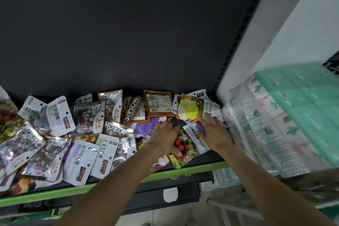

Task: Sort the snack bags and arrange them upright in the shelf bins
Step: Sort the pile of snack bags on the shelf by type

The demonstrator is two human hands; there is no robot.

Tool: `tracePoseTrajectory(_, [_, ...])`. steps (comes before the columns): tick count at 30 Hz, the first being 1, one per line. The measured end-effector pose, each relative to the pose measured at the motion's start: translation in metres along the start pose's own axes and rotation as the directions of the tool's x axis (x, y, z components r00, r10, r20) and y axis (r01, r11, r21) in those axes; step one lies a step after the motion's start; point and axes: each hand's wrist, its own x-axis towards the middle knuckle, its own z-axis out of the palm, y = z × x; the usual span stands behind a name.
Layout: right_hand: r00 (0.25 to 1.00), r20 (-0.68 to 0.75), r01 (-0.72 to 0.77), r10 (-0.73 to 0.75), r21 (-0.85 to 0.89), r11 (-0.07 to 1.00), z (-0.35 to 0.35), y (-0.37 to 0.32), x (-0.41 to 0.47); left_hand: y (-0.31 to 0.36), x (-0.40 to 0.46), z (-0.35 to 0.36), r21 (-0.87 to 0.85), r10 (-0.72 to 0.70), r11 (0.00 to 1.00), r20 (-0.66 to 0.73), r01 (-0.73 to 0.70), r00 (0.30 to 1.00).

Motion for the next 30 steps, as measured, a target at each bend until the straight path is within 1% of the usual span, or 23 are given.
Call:
tracePoseTrajectory(3, [0.998,0.055,-0.013,0.011,0.028,1.000,-0.005,0.000,0.002,0.007,0.004,-0.005,0.019,-0.054,0.998,0.024,0.054,0.998])
tracePoseTrajectory(5, [0.997,0.077,-0.012,0.008,0.059,0.998,-0.009,0.001,0.003,0.010,0.006,-0.010,-0.008,-0.074,0.997,0.037,0.074,0.997])
tracePoseTrajectory(6, [0.997,0.076,-0.009,0.003,0.076,0.997,-0.012,0.002,0.003,0.010,0.007,-0.013,-0.066,-0.085,0.994,0.026,0.087,0.996])
tracePoseTrajectory(7, [0.998,0.070,-0.003,-0.004,0.094,0.996,-0.014,0.002,0.003,0.008,0.007,-0.016,-0.162,-0.104,0.981,0.016,0.105,0.994])
tracePoseTrajectory(9, [0.998,0.057,0.006,-0.015,0.143,0.990,-0.019,0.002,0.004,0.002,0.003,-0.025,-0.376,-0.137,0.919,-0.016,0.121,0.990])
tracePoseTrajectory(10, [0.999,0.051,0.006,-0.015,0.167,0.986,-0.020,0.002,0.005,-0.005,-0.001,-0.030,-0.434,-0.141,0.894,-0.042,0.109,0.989])
tracePoseTrajectory(14, [0.999,0.042,-0.027,0.017,0.249,0.968,-0.022,0.002,0.006,-0.036,-0.022,-0.054,-0.544,-0.149,0.838,-0.185,0.025,0.971])
tracePoseTrajectory(16, [0.999,0.038,-0.047,0.038,0.305,0.951,-0.023,0.000,0.007,-0.047,-0.032,-0.066,-0.625,-0.176,0.780,-0.278,-0.039,0.944])
tracePoseTrajectory(17, [0.998,0.030,-0.066,0.059,0.360,0.930,-0.025,-0.001,0.007,-0.050,-0.035,-0.072,-0.662,-0.187,0.746,-0.313,-0.072,0.931])
tracePoseTrajectory(19, [0.994,0.033,-0.104,0.100,0.459,0.882,-0.029,-0.002,0.006,-0.049,-0.037,-0.080,-0.731,-0.209,0.673,-0.333,-0.112,0.919])
tracePoseTrajectory(22, [0.989,0.045,-0.143,0.140,0.515,0.845,-0.035,-0.001,0.006,-0.044,-0.030,-0.085,-0.776,-0.239,0.620,-0.325,-0.113,0.915])
tracePoseTrajectory(23, [0.987,0.046,-0.157,0.156,0.522,0.839,-0.037,0.001,0.006,-0.043,-0.027,-0.086,-0.783,-0.238,0.612,-0.319,-0.114,0.917])
tracePoseTrajectory(25, [0.989,0.049,-0.148,0.143,0.512,0.846,-0.038,0.004,0.004,-0.043,-0.020,-0.088,-0.785,-0.248,0.608,-0.330,-0.119,0.911])
tracePoseTrajectory(28, [0.993,0.082,-0.107,0.080,0.425,0.899,-0.033,0.008,0.003,-0.044,-0.013,-0.088,-0.765,-0.321,0.634,-0.399,-0.118,0.859])
tracePoseTrajectory(30, [0.992,0.106,-0.102,0.068,0.363,0.926,-0.029,0.009,0.004,-0.043,-0.009,-0.084,-0.760,-0.376,0.640,-0.435,-0.111,0.818])
